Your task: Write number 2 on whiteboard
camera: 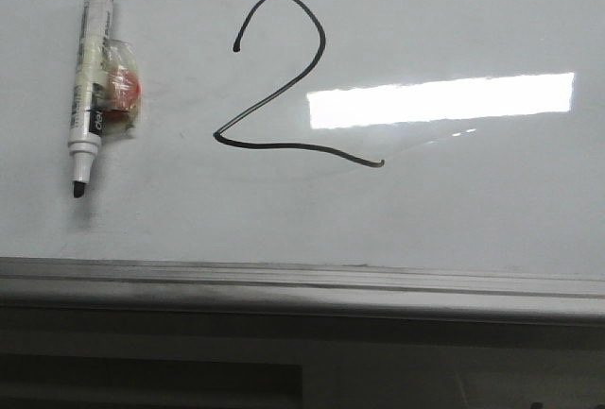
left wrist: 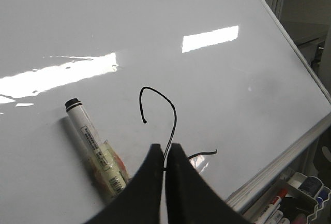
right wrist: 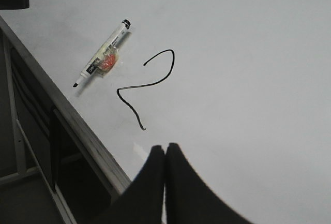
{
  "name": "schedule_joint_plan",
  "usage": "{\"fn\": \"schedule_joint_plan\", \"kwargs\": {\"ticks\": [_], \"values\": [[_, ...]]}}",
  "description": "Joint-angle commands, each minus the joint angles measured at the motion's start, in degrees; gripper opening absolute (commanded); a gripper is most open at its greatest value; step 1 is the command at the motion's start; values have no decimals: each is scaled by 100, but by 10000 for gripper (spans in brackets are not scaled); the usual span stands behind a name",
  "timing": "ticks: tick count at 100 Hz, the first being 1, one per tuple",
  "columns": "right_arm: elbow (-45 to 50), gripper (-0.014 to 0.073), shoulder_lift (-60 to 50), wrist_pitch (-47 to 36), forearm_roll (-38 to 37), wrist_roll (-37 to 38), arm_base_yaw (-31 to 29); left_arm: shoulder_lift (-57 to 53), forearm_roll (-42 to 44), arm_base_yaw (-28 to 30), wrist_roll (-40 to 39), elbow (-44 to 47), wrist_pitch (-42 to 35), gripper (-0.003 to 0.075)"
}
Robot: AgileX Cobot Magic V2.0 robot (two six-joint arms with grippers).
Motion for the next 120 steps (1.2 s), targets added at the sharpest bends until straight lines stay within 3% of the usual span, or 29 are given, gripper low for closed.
{"fn": "schedule_joint_plan", "kwargs": {"ticks": [1,11,21,34,59,70,89,96,106,120], "values": [[-131,-51,95,-413,-45,-3,-38,49,27,6,-1,-111,-419,-19],[-131,-51,95,-413,-45,-3,-38,38,161,217,-1,-98,-419,-19],[-131,-51,95,-413,-45,-3,-38,-34,339,794,-1,-98,-480,-19],[-131,-51,95,-413,-45,-3,-38,-247,836,1860,-1,-36,-468,-19],[-131,-51,95,-413,-45,-3,-38,-1192,763,4014,-1,382,-109,-19],[-131,-51,95,-413,-45,-3,-38,-1515,763,4624,-1,613,82,-19],[-131,-51,95,-413,-45,-3,-38,-2102,809,4806,-330,1502,76,-19],[-131,-51,95,-413,-55,-3,-38,-2091,899,4806,-401,1416,1124,-19],[-131,-51,95,-413,-55,-3,-38,-2091,911,4806,-401,1464,1871,-19],[-131,-51,95,-413,-55,-3,-38,-2091,1047,4806,-401,1475,1952,-19]]}}
